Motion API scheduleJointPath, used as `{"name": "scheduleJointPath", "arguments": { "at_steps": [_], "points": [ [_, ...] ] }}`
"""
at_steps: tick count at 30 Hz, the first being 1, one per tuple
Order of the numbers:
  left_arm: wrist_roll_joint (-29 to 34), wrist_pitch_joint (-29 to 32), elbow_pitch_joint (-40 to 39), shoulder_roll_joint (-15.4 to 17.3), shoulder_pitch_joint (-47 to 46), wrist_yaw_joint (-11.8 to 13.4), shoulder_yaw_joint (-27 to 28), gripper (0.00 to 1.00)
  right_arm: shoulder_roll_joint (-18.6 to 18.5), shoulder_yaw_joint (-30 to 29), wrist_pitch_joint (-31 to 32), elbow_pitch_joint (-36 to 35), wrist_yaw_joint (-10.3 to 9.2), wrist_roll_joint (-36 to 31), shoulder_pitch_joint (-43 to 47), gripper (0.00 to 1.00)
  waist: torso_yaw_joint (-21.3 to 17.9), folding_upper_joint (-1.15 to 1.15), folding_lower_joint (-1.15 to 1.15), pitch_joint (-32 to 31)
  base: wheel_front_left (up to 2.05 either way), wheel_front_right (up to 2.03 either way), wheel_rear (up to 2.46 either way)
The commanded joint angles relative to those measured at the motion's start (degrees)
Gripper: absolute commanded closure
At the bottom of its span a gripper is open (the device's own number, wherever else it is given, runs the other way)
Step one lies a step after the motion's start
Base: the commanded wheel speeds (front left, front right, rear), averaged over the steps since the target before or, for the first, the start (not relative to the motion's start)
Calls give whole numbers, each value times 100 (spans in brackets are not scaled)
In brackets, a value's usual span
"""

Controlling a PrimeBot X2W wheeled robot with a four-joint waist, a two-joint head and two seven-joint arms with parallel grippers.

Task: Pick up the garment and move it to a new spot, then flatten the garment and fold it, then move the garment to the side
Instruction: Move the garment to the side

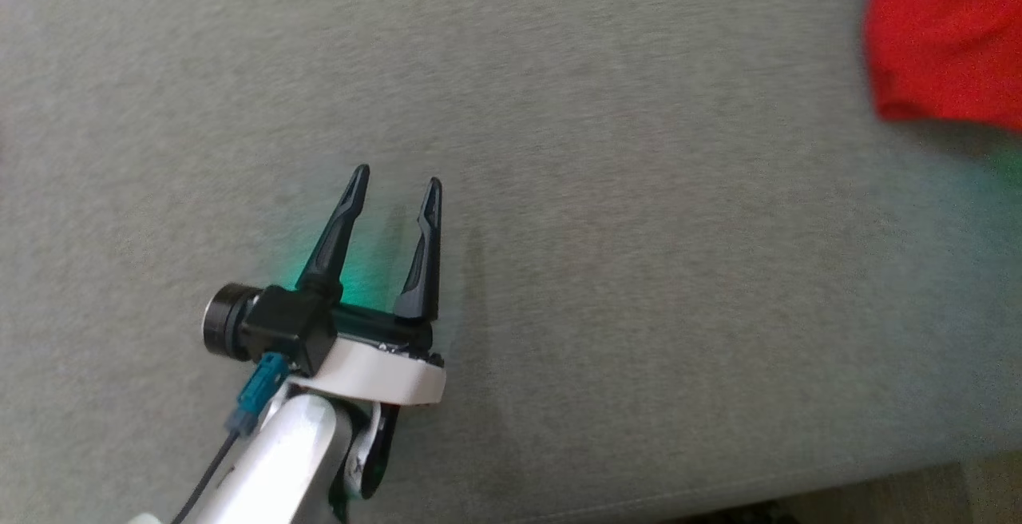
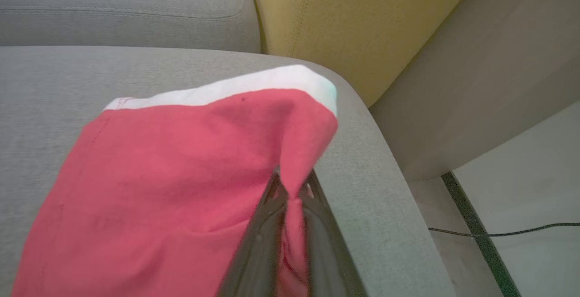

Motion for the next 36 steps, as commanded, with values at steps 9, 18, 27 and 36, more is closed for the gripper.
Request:
{"name": "scheduleJointPath", "arguments": {
  "at_steps": [9,18,27,36],
  "points": [
    [46,-96,-237,33,-167,62,135,0,-603,-373,-496,537,-4,-567,-606,0,517,0,0,308,0,0,0],
    [-5,-160,-124,-8,-174,68,112,0,-323,-164,-1252,605,-4,-749,-777,0,485,0,0,116,0,0,0],
    [-261,-364,199,-47,-34,83,289,0,121,521,-1743,121,-4,-457,-559,0,633,0,0,-769,0,0,0],
    [-684,-612,561,30,499,236,850,0,1093,638,-2150,-654,-4,-273,573,0,840,0,0,-1673,0,0,0]
  ]
}}
